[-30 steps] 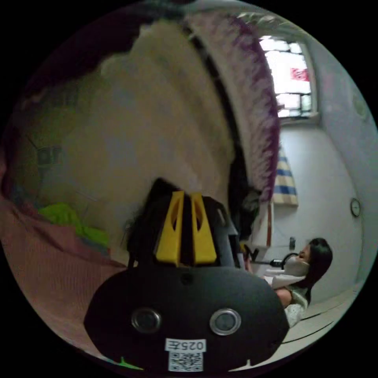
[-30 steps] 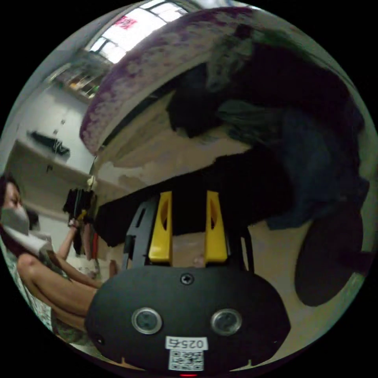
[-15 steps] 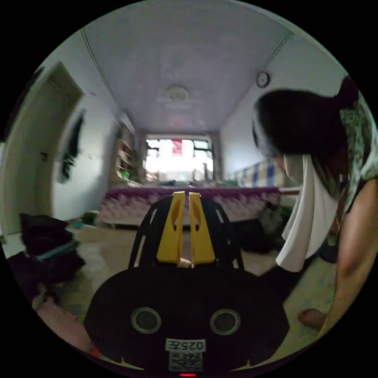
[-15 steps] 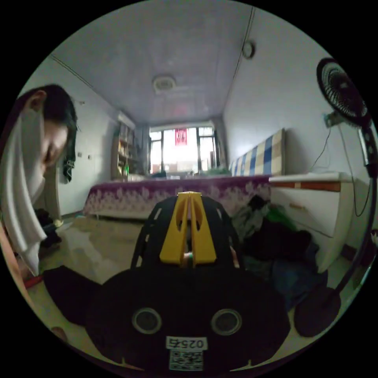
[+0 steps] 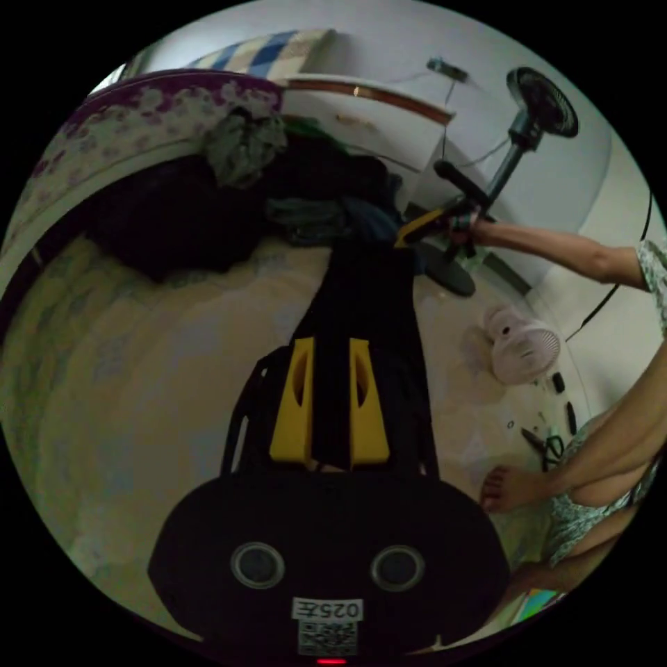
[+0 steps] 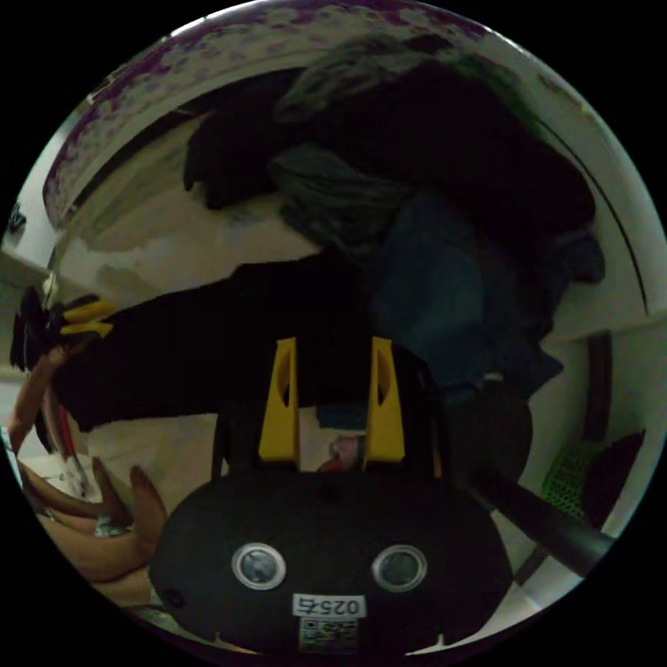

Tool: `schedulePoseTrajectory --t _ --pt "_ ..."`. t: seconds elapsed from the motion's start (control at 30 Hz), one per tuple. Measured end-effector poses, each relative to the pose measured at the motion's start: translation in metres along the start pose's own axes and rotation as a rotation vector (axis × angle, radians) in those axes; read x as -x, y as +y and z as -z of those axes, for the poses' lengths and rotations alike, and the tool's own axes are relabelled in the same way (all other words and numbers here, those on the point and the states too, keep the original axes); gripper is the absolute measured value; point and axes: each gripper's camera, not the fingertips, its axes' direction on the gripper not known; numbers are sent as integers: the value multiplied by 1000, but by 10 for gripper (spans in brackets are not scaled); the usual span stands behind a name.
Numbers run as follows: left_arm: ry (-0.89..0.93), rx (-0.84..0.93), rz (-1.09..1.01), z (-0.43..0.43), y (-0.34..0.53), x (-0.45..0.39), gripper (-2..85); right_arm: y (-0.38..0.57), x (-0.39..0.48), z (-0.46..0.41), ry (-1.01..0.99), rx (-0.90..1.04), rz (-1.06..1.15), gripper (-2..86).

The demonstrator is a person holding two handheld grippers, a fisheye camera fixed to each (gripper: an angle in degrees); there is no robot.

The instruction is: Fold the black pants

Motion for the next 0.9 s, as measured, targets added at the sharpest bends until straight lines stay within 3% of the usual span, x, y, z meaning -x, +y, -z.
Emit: schedulePoseTrajectory --t 0.23,0.4,0.5,0.6,0.77,0.9 --pt "106 88 -107 -97 -111 0 65 -13 -28 -26 -19 4 8 140" --pt "-45 265 -205 -177 -131 -30 73 -9 14 -11 119 -100 99 72" --pt "-131 187 -262 -188 -132 -40 67 -10 29 -13 78 -91 152 76" --pt "-73 181 -140 -198 -143 -21 65 -27 11 -36 147 -23 128 77" --pt "-55 176 -96 -210 -153 -4 53 -48 -29 -53 -61 96 -35 28" --pt "-97 175 -103 -219 -157 -1 50 -39 -42 -24 110 23 -26 -4"
